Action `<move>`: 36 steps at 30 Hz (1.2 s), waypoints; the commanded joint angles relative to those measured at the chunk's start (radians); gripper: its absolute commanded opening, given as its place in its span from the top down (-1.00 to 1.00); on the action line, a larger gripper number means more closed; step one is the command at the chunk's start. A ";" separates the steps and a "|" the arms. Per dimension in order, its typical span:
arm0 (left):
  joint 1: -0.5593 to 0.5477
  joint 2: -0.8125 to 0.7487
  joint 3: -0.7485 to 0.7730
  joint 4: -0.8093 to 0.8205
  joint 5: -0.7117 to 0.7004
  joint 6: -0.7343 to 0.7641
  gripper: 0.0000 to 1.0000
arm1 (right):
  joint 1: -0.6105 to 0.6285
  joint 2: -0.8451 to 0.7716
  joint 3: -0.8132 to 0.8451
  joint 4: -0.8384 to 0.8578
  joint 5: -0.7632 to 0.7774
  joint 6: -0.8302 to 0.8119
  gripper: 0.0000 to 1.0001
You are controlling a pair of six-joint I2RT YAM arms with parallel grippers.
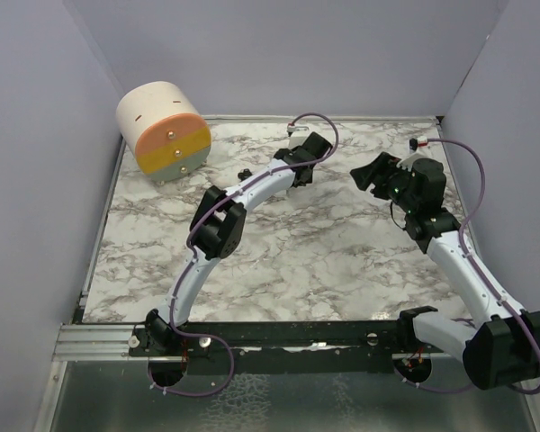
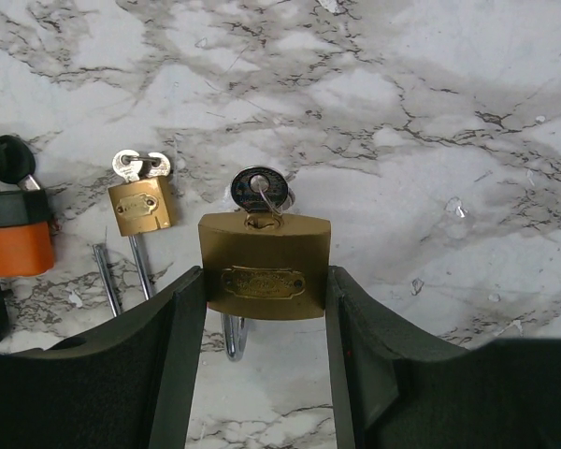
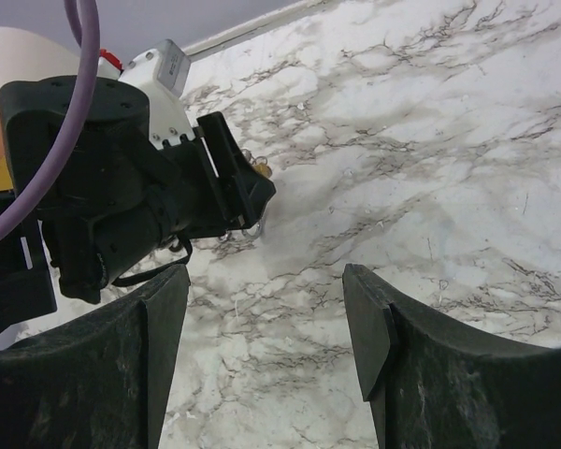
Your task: Unlock with the key
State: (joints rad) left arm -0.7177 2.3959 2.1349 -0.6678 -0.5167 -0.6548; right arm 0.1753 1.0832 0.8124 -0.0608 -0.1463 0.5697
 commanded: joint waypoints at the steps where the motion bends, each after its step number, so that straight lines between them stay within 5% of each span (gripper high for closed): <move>1: -0.011 0.039 0.065 0.005 0.007 0.001 1.00 | -0.007 -0.027 0.003 -0.013 0.028 -0.019 -0.35; 25: 0.002 0.091 0.017 0.172 0.135 -0.024 0.97 | -0.018 -0.087 -0.013 -0.037 0.042 -0.036 -0.35; 28: 0.007 0.082 0.003 0.193 0.180 -0.012 0.55 | -0.018 -0.094 -0.013 -0.034 0.047 -0.040 -0.35; 31: 0.011 0.054 -0.027 0.228 0.207 0.002 -0.35 | -0.019 -0.101 -0.021 -0.030 0.052 -0.041 -0.35; 33: 0.012 0.036 -0.047 0.247 0.214 0.003 -0.77 | -0.019 -0.098 -0.025 -0.030 0.053 -0.039 -0.35; 36: 0.011 0.016 -0.050 0.250 0.219 0.014 -0.98 | -0.019 -0.096 -0.032 -0.030 0.053 -0.035 -0.35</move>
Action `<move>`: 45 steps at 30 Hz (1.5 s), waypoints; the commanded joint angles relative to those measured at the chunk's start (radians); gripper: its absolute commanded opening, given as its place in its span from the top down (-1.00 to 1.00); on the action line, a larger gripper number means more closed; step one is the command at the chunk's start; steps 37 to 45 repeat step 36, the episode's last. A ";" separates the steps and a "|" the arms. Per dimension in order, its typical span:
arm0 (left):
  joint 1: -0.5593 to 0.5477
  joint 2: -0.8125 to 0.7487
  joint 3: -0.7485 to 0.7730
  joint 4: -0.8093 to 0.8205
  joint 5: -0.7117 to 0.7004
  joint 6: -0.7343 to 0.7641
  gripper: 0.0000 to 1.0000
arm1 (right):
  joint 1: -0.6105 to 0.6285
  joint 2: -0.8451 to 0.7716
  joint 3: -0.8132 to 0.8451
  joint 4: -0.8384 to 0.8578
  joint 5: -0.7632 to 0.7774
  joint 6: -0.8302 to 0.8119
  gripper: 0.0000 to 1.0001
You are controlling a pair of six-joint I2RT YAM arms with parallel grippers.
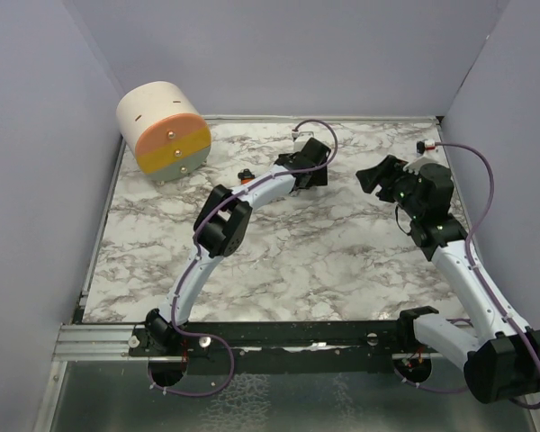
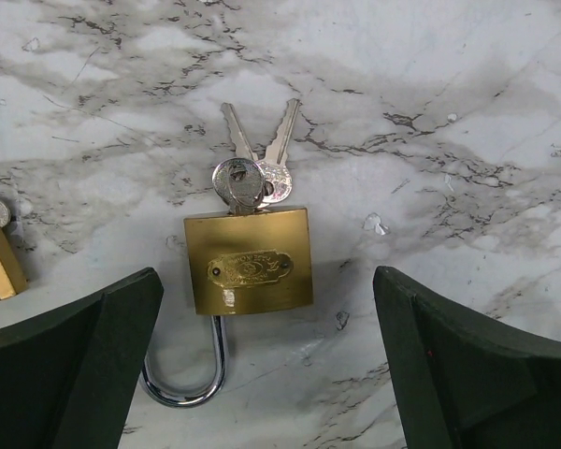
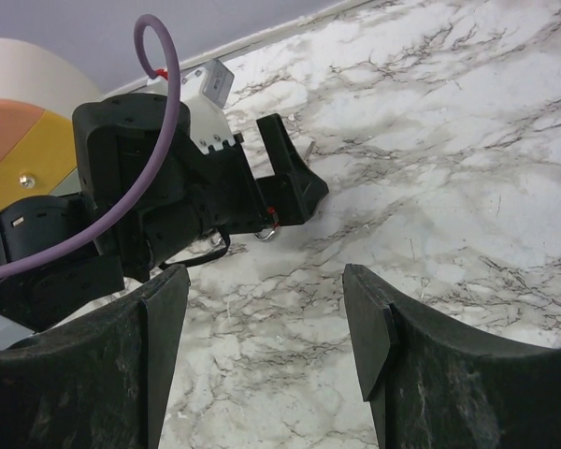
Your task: Unlock with the key
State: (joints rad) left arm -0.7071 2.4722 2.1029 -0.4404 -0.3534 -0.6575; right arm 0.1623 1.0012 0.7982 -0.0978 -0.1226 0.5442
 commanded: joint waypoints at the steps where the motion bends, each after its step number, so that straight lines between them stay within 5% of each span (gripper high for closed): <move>1: 0.001 -0.070 -0.020 0.024 0.055 0.019 -0.98 | -0.006 -0.013 -0.020 0.007 0.030 -0.007 -0.35; 8: 0.000 -0.262 -0.043 0.049 0.031 0.087 -0.98 | -0.006 0.027 -0.048 0.023 0.012 0.003 -0.43; 10: 0.000 -0.363 -0.113 0.107 0.032 0.139 -0.98 | -0.006 0.058 -0.062 0.049 -0.012 -0.004 -0.74; 13: 0.000 -0.552 -0.327 0.198 0.006 0.177 -0.98 | -0.006 0.103 -0.093 0.090 -0.053 -0.019 -0.84; 20: -0.004 -1.103 -1.108 0.523 -0.103 0.001 -0.98 | -0.007 0.203 -0.046 -0.005 -0.083 -0.025 -0.84; 26: -0.012 -1.391 -1.405 0.398 -0.275 -0.082 -0.98 | -0.006 0.232 -0.063 -0.010 -0.081 -0.041 -0.84; 34: -0.026 -1.614 -1.595 0.376 -0.335 -0.131 -0.98 | -0.006 0.238 -0.085 0.010 -0.096 -0.043 -0.83; 45: -0.032 -1.627 -1.604 0.377 -0.353 -0.108 -0.98 | -0.006 0.236 -0.095 0.015 -0.091 -0.044 -0.83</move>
